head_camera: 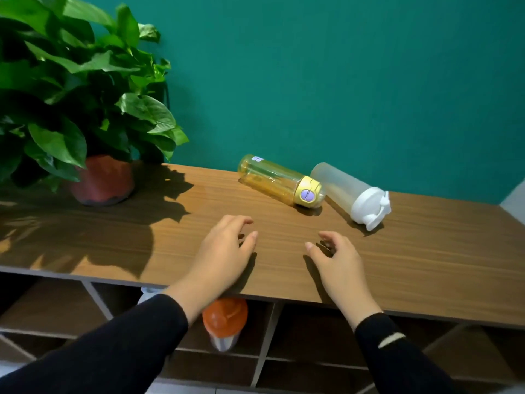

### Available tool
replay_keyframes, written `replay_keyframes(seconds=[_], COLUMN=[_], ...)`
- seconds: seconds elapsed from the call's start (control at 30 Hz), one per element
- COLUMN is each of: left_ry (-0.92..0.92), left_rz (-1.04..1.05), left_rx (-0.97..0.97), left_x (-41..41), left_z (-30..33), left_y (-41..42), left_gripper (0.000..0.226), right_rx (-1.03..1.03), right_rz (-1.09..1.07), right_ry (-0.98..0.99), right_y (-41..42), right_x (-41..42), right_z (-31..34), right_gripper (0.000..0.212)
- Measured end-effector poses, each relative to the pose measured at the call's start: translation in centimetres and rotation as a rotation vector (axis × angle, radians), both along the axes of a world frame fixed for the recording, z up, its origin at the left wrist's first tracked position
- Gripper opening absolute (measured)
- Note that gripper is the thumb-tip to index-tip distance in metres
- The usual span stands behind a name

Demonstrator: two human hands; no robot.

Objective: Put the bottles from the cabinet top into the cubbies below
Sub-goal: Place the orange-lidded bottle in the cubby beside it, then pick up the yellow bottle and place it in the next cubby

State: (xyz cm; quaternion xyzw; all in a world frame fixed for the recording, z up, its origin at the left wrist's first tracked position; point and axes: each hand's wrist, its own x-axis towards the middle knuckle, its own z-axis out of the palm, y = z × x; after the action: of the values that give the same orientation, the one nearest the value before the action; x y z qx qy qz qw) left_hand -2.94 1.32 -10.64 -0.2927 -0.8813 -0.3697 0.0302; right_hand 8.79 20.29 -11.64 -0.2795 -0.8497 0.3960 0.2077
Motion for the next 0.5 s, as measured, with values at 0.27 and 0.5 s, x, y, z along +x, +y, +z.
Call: replay_keyframes(seconds=[0.27,0.5], left_ry=[0.162,0.197], left_rz=[0.076,0.076], left_rx=[-0.438,-0.402], left_x=[-4.4,-4.1], left_z=[-2.5,-2.3], left_y=[2.3,2.4], left_gripper=[0.055,0.053], right_rx=[0.184,0.673], right_rz=[-0.053,0.025], right_ry=[0.165,-0.196], right_y=[2.7,5.8], right_x=[-5.9,-13.1], right_z=[-0.5,2.2], right_gripper=[0.066,0.088])
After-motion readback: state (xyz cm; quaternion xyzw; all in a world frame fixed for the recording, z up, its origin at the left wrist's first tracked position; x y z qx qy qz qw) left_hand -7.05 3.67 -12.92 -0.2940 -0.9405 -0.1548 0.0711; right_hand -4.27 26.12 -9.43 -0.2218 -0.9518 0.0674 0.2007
